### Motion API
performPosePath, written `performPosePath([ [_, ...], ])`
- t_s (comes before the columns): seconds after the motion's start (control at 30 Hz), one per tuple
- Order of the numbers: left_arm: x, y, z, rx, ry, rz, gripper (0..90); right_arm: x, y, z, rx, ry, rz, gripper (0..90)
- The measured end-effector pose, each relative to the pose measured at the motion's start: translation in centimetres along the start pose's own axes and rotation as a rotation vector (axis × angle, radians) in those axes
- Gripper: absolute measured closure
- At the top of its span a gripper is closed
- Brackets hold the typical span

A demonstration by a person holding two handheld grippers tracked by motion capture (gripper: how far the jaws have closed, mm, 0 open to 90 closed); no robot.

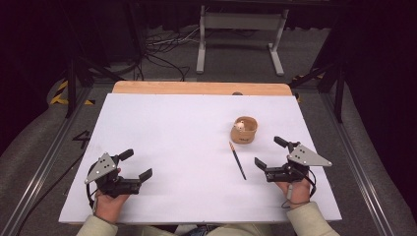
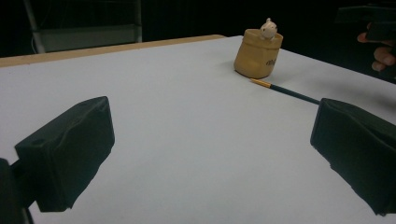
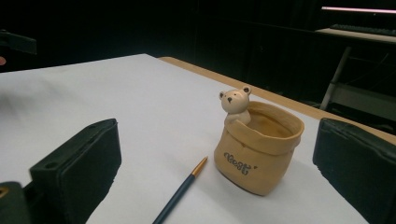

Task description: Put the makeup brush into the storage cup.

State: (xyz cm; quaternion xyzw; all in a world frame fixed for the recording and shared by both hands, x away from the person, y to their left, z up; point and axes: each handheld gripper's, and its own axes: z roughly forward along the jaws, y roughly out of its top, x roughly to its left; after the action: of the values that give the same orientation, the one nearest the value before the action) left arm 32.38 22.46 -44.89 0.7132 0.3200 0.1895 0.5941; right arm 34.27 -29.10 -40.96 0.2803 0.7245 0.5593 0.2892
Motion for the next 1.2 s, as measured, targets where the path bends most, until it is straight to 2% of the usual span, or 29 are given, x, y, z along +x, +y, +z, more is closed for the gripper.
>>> performPosePath([
  [0.07, -0.1, 0.0, 0.0, 0.001, -0.004, 0.005, 0.4, 0.0, 0.4, 0.5, 0.0, 0.013, 0.013, 1.4],
  [0.27, 0.1, 0.0, 0.0, -0.002, -0.002, -0.008, 0.4, 0.3, 1.2, 1.2, -0.013, 0.028, -0.005, 1.4],
  [0.53, -0.1, 0.0, 0.1, 0.006, 0.003, 0.015, 0.4, 0.3, 2.2, 2.2, -0.025, 0.053, -0.007, 1.3],
  [0.7, 0.0, 0.0, 0.1, 0.005, 0.0, 0.006, 0.4, 0.4, 2.8, 2.5, -0.006, 0.078, -0.01, 1.7],
  [0.83, 0.0, 0.0, 0.0, 0.006, -0.001, 0.006, 0.5, 0.3, 3.5, 2.8, 0.046, 0.098, 0.002, 2.7],
  [0.97, 0.0, 0.0, 0.1, 0.002, 0.003, 0.001, 0.4, 0.4, 4.6, 3.3, 0.131, 0.099, -0.025, 4.0],
  [1.0, 0.0, 0.0, 0.1, 0.004, 0.002, 0.001, 0.4, 0.4, 4.6, 3.3, 0.131, 0.099, -0.025, 4.0],
  [1.03, 0.0, 0.0, 0.1, 0.004, 0.001, 0.001, 0.4, 0.5, 5.1, 3.5, 0.194, 0.083, -0.03, 5.4],
  [1.1, 0.0, 0.0, 0.1, 0.005, 0.001, 0.001, 0.4, 0.3, 5.6, 3.9, 0.271, 0.097, 0.002, 6.1],
  [1.13, 0.0, 0.0, 0.1, 0.006, 0.001, 0.001, 0.4, 0.3, 5.6, 3.9, 0.271, 0.097, 0.002, 6.1],
  [1.17, 0.0, 0.0, 0.1, 0.004, 0.0, 0.0, 0.4, 0.2, 6.0, 4.3, 0.321, 0.11, 0.016, 6.5],
  [1.2, 0.0, 0.0, 0.1, 0.001, 0.001, 0.0, 0.5, 0.2, 6.2, 4.4, 0.339, 0.11, 0.009, 7.2],
])
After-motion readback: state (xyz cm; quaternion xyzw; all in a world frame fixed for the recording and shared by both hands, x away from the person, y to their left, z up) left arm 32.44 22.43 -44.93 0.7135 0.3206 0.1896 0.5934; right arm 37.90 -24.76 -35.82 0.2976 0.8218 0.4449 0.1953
